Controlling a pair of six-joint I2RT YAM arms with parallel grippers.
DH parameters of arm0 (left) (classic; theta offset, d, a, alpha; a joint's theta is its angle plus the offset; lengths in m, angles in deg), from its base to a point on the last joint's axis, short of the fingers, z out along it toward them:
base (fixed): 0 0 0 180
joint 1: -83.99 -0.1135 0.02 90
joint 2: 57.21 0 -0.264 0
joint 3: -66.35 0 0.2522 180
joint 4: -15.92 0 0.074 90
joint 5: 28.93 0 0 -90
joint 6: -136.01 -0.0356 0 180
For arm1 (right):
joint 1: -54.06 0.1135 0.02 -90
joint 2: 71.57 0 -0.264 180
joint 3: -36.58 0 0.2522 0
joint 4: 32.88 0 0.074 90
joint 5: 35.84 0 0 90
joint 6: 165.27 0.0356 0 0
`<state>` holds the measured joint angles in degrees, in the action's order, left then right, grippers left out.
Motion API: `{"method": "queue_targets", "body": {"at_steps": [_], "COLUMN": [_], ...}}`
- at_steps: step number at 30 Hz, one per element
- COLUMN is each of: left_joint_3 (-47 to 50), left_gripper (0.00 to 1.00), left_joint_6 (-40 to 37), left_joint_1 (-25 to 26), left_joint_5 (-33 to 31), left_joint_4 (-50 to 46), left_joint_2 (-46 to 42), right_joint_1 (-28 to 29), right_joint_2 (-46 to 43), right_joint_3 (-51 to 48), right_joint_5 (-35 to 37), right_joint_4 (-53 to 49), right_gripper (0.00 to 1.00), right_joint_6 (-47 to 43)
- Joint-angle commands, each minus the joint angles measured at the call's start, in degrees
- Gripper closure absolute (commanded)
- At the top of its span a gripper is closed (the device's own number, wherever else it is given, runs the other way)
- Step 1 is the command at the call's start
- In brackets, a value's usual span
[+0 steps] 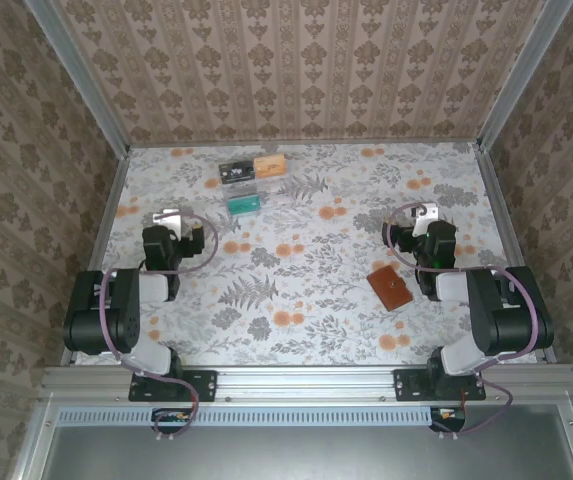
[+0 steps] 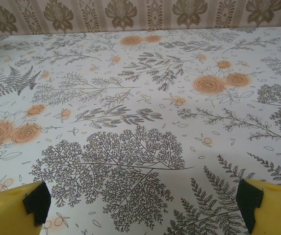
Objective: Take the credit cards out of the card holder
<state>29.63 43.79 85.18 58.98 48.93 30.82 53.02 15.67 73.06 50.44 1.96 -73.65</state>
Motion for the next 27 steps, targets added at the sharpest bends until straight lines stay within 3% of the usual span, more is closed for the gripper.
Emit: {"method": "queue_targets", "body": {"at_steps": [1, 23, 27], "left_joint_3": [-0.5, -0.5, -3.1], "left_gripper": [0.0, 0.0, 0.0], "left_joint_6": [-0.8, -0.6, -1.0], "left_joint_1": [0.1, -0.4, -0.5], "left_joint_5": [0.8, 2.2, 3.0], "left_joint_4": [1.7, 1.4, -6.3], "left_joint_2": [-0.1, -0.2, -4.6], "right_joint_1": [-0.1, -0.2, -0.1], "right_joint_2": [0.0, 0.1, -0.6], "right_joint_3": [0.6, 0.7, 0.6], "right_joint_5": [-1.4, -1.4, 1.4], "right_joint_4": [0.1, 0.0, -0.3], "right_gripper": [0.0, 0.0, 0.0], "right_joint_6": [-0.6, -0.5, 0.5]}}
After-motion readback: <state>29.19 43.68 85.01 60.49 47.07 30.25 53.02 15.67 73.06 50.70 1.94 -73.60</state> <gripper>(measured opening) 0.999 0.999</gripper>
